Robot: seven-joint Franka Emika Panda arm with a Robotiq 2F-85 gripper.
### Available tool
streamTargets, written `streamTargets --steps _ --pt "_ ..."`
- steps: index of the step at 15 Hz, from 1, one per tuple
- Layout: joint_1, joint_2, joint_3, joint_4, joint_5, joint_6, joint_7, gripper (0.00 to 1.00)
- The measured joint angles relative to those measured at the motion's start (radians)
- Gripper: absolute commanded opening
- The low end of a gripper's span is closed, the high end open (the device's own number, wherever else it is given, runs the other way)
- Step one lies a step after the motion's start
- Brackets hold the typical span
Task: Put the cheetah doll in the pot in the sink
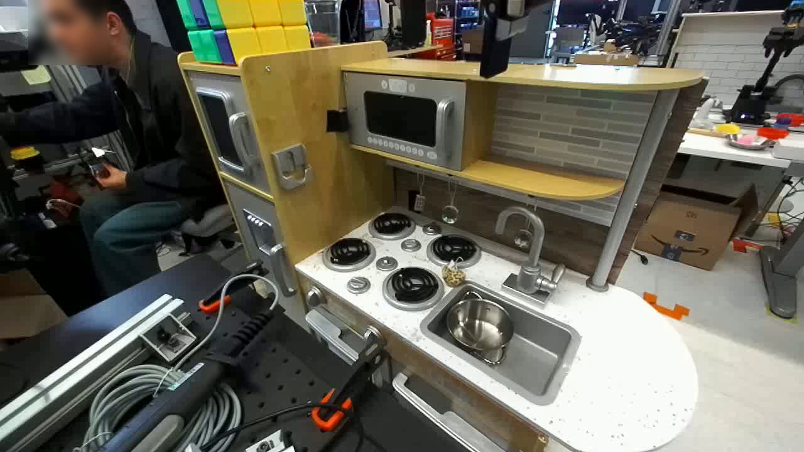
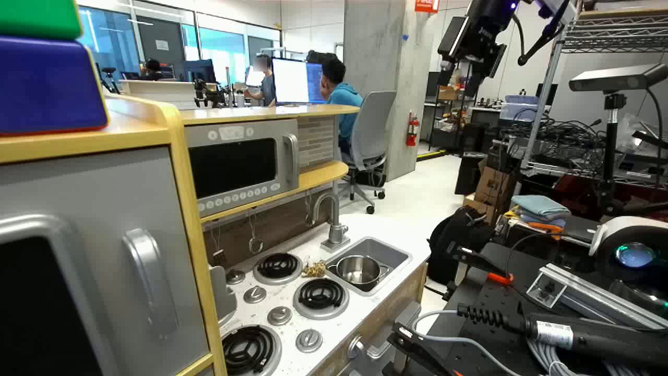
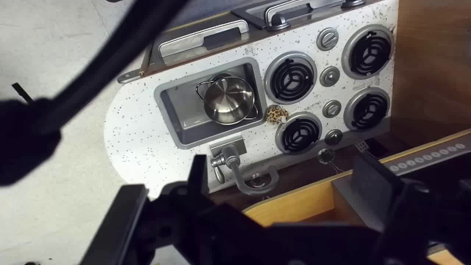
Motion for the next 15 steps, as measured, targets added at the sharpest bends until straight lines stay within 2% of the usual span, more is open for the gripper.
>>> streamTargets --steps 3,6,11,13,15 --pt "-0.001 0.003 0.005 -0.001 0.002 0.002 0.003 1.00" --pt "0.000 0.048 0.045 -0.035 0.024 0.105 0.045 1.00" --pt "0.039 0.263 0.132 -0.096 0.116 0.475 0.121 1.00" --pt "0.066 0.372 0.160 -0.097 0.178 0.623 0.123 1.00" --pt "0.091 0.476 0.184 -0.077 0.221 0.724 0.136 1.00"
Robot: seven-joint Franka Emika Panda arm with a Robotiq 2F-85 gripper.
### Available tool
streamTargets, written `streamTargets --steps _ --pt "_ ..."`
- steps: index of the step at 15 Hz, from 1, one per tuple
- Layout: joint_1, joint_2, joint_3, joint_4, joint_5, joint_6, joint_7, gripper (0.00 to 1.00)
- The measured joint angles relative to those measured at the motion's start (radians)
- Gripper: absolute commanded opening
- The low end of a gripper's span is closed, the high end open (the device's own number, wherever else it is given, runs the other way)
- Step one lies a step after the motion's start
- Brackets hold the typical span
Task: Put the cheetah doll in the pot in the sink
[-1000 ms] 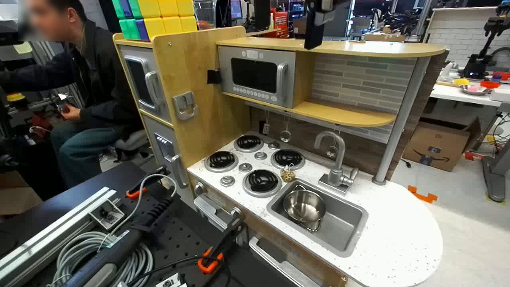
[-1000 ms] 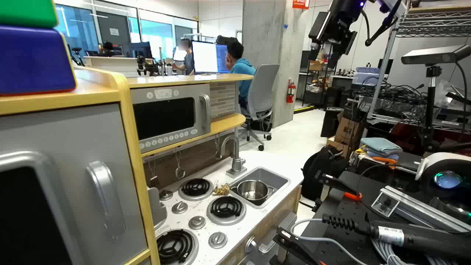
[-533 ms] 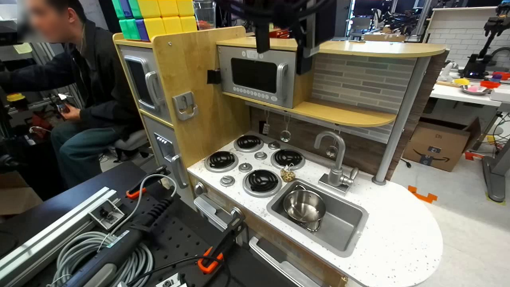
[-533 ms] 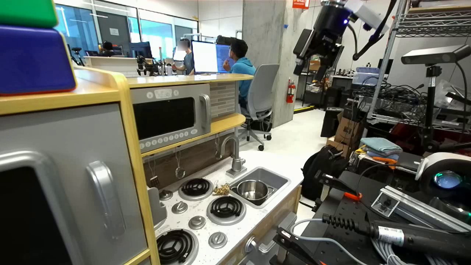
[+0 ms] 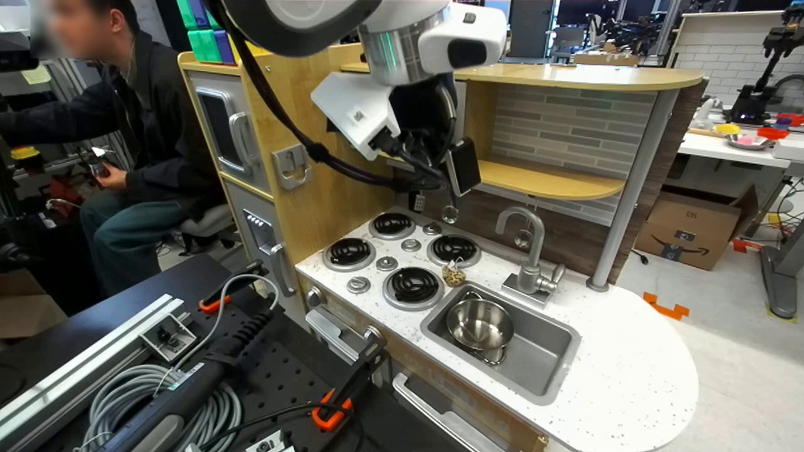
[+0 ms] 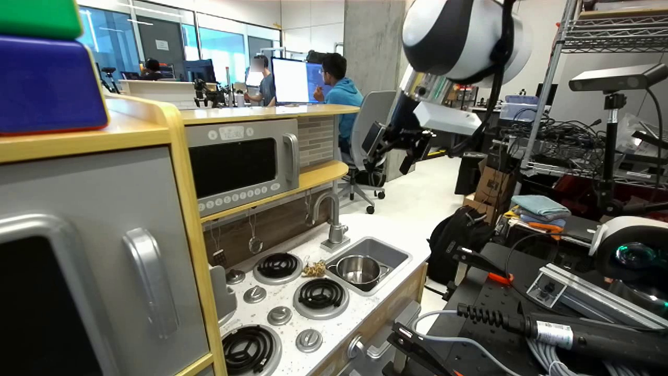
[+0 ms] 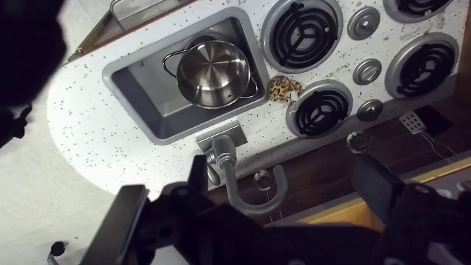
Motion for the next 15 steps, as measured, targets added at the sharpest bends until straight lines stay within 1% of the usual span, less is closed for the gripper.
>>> streamTargets --steps 3,6,9,12,13,15 --pt "0.026 0.126 0.017 0.064 0.006 0.065 0.065 1.00" --pt "0.045 0.248 0.014 0.143 -0.059 0.123 0.180 1.00" --pt "0.110 0.372 -0.044 0.229 -0.113 0.139 0.285 1.00" --pt "0.187 0.469 -0.102 0.299 -0.129 0.137 0.346 1.00" --pt "0.204 0.488 -0.112 0.316 -0.129 0.126 0.355 1.00" --pt "0.208 0.496 -0.109 0.321 -0.129 0.123 0.357 1.00"
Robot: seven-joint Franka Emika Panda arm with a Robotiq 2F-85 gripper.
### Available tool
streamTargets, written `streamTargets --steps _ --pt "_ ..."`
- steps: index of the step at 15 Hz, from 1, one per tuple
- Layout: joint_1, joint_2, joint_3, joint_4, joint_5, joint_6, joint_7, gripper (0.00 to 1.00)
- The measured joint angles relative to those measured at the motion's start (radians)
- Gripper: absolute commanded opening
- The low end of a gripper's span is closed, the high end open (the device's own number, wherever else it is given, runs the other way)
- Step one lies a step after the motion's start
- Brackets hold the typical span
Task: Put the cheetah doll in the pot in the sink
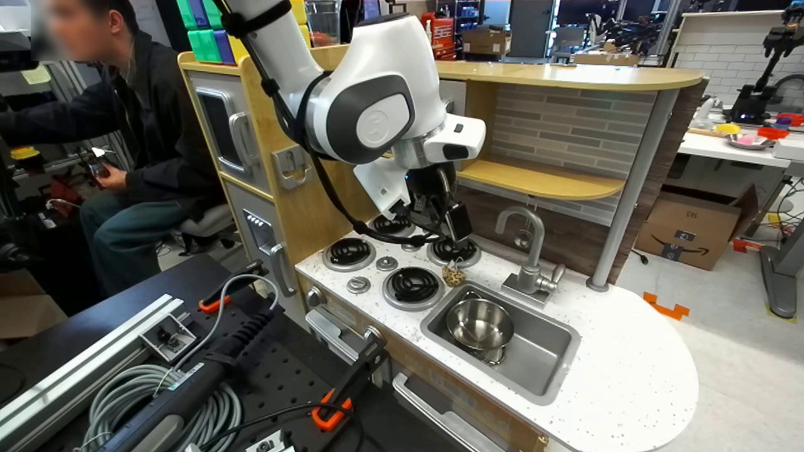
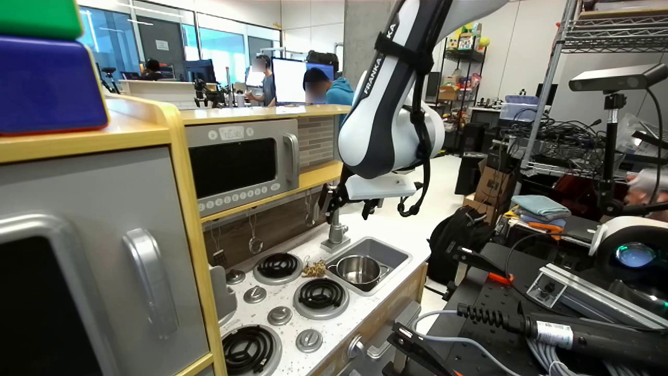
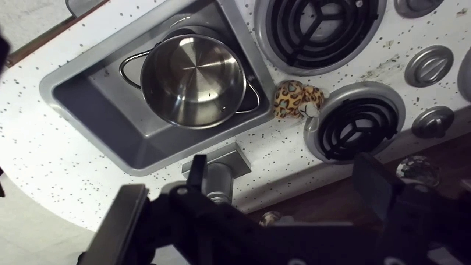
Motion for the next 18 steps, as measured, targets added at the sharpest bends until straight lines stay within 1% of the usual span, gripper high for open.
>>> streamTargets --steps 8,10,12,15,16,18 --pt "-0.012 0.006 0.005 -0.005 -0.007 0.014 -0.003 1.00" --pt "-0.041 0.022 0.050 -0.005 0.023 0.039 0.021 1.00" --pt "-0.085 0.055 0.122 0.004 0.073 0.086 0.055 1.00" --pt "-0.125 0.142 0.201 0.048 0.138 0.204 0.116 1.00" --pt "-0.124 0.179 0.208 0.072 0.152 0.246 0.134 1.00" --pt "-0.105 0.259 0.195 0.132 0.185 0.312 0.152 1.00"
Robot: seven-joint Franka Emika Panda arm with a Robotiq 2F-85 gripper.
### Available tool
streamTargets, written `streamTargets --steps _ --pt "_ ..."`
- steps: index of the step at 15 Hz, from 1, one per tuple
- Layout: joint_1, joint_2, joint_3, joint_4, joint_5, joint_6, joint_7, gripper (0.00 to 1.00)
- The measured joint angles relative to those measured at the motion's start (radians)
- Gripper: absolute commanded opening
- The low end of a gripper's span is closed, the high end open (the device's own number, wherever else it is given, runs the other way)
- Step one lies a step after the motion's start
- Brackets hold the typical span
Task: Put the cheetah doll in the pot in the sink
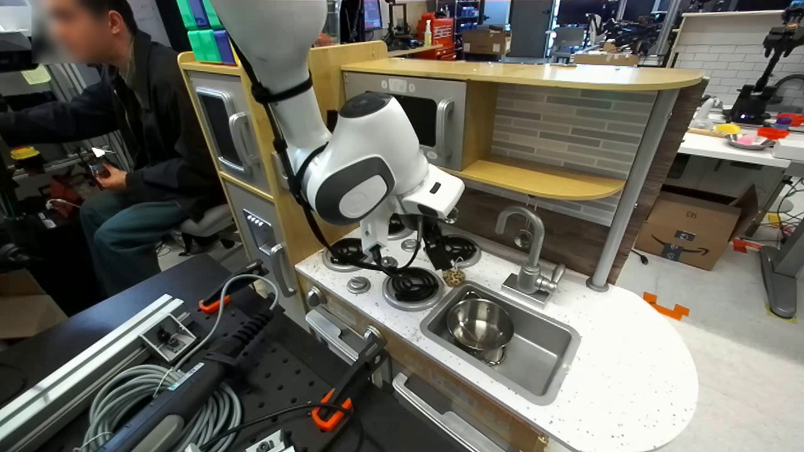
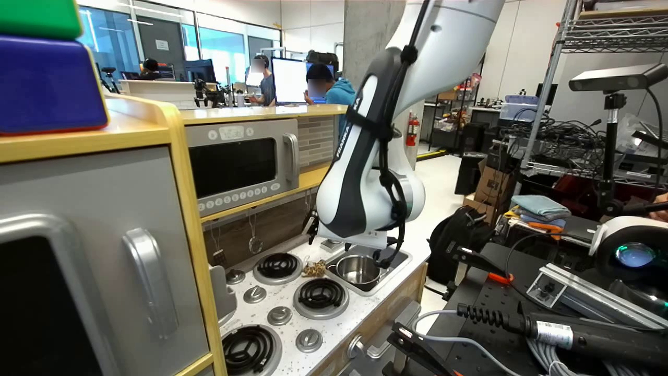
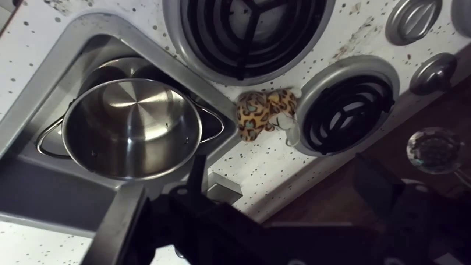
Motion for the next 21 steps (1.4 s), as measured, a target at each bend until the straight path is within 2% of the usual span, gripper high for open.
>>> streamTargets --steps 5,10,11,13,15,21 --pt "0.151 0.187 -0.146 0.173 0.113 0.017 0.000 1.00" --pt "0.252 0.326 -0.224 0.326 0.174 -0.008 0.052 1.00" --pt "0.262 0.348 -0.234 0.352 0.177 -0.024 0.068 0.78" --pt "0.279 0.386 -0.256 0.399 0.184 -0.065 0.099 0.66" --pt "0.292 0.417 -0.279 0.438 0.190 -0.105 0.125 0.49" --pt "0.297 0.433 -0.313 0.480 0.190 -0.151 0.183 0.05"
